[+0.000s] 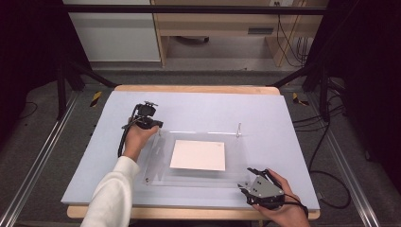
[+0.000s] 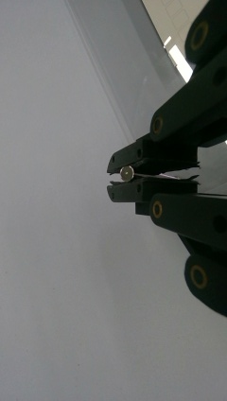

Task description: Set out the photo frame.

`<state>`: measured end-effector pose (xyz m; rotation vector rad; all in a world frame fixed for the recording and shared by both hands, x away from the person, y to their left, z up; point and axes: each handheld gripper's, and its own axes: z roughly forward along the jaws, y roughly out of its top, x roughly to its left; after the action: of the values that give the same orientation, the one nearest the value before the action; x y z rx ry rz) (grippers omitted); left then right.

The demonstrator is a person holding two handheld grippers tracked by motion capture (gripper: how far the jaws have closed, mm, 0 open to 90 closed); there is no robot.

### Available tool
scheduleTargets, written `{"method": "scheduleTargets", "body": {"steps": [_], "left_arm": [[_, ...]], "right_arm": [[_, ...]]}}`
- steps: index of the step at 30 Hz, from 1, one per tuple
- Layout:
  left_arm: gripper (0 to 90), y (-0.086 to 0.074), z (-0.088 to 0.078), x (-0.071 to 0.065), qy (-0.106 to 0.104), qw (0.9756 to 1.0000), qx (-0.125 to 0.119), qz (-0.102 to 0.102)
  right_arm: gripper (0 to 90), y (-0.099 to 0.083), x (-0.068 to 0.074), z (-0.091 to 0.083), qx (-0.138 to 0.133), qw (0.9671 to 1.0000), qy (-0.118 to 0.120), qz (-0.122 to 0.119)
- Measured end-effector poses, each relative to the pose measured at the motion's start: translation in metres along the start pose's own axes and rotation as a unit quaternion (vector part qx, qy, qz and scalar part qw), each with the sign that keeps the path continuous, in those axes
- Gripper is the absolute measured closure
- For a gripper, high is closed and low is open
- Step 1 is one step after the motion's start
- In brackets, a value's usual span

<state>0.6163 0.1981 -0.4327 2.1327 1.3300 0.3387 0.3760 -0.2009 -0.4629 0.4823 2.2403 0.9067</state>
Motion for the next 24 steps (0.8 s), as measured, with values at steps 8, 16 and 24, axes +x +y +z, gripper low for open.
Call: {"method": "scheduleTargets", "body": {"steps": [8, 16, 24], "left_arm": [[84.1, -0.003, 0.000, -0.002, 0.006, 0.9999, -0.011, 0.003], [62.1, -0.010, -0.026, -0.009, 0.037, 0.9953, -0.087, 0.022], [47.1, -0.065, -0.091, -0.024, 0.020, 0.9810, -0.170, 0.090]], "right_arm": [[44.2, 0.004, 0.005, 0.002, 0.003, 0.9997, 0.014, -0.020], [45.7, 0.006, 0.007, 0.002, 0.001, 0.9995, 0.018, -0.025], [49.3, 0.011, 0.003, -0.004, -0.015, 0.9998, 0.008, -0.008]]}}
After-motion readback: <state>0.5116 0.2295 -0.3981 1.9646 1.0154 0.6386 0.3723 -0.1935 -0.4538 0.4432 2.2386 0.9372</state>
